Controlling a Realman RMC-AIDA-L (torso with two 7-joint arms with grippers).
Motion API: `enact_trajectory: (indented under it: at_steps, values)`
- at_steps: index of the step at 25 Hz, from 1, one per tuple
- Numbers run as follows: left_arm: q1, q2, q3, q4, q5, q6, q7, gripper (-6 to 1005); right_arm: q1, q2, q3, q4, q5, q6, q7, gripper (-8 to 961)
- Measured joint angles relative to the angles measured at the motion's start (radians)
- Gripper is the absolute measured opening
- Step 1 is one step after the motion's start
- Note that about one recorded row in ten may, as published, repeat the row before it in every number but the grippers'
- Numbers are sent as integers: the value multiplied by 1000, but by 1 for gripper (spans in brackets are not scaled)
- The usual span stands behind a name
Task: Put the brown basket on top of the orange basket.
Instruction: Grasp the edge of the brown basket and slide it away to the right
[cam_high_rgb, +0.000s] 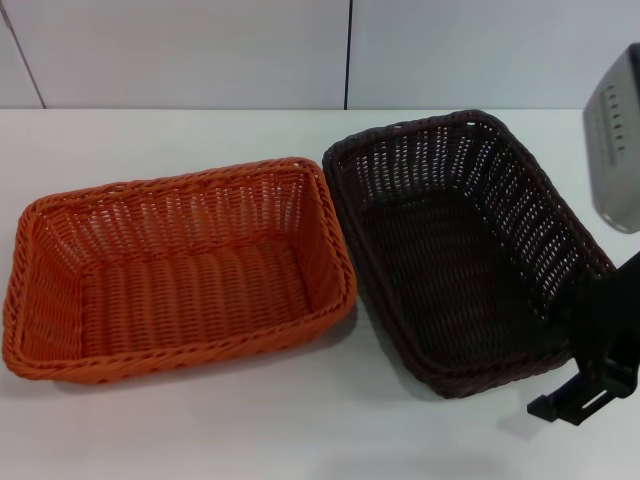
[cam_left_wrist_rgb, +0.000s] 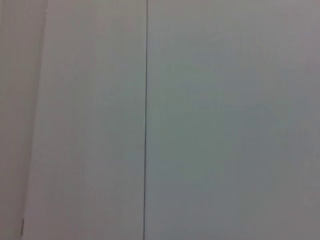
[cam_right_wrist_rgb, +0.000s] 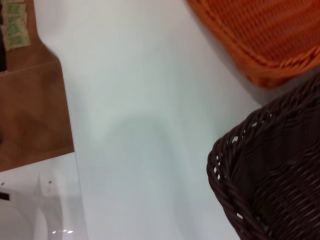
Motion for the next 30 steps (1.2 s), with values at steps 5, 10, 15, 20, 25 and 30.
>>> enact_trajectory:
  at_steps: [5,10,15,20,25,30]
  values:
    - [1,1,6,-1,0,0,0,801,27,3,-8,103,-50,64,-26,684]
    - [5,1,13,-6,1,2,0,801,49,5,-38,173,-91,117,-32,667]
    - [5,3,19,-9,0,5,0,801,62,10,-78,235,-109,161,-33,649]
    - [0,4,19,-5,0,7,0,801,61,12,-127,276,-133,222,-36,632]
    - [2,5,18,-9,1,10,0,801,56,15,-147,252,-153,254,-35,615]
    - [3,7,18,-5,1,12,0,801,45,16,-184,217,-157,256,-43,419]
